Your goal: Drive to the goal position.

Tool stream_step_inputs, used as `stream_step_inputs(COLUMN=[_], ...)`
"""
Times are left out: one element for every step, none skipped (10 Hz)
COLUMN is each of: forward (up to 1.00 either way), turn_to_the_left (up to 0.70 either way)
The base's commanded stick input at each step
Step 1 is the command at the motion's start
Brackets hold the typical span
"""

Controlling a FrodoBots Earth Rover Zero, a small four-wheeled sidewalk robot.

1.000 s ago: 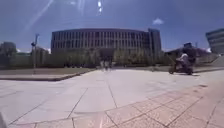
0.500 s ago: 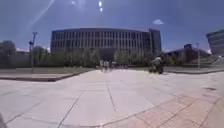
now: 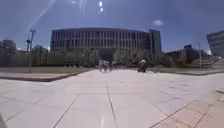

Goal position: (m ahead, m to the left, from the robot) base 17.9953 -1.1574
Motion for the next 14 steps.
stream_step_inputs(forward=[0.70, 0.70, 0.70, 0.70, 0.70, 0.70, 0.70, 0.70, 0.70, 0.70, 0.70, 0.70, 0.70, 0.70], turn_to_the_left=[0.00, 0.00, 0.00, 0.00, 0.00, 0.00, 0.00, 0.00, 0.00, 0.00, 0.00, 0.00, 0.00, 0.00])
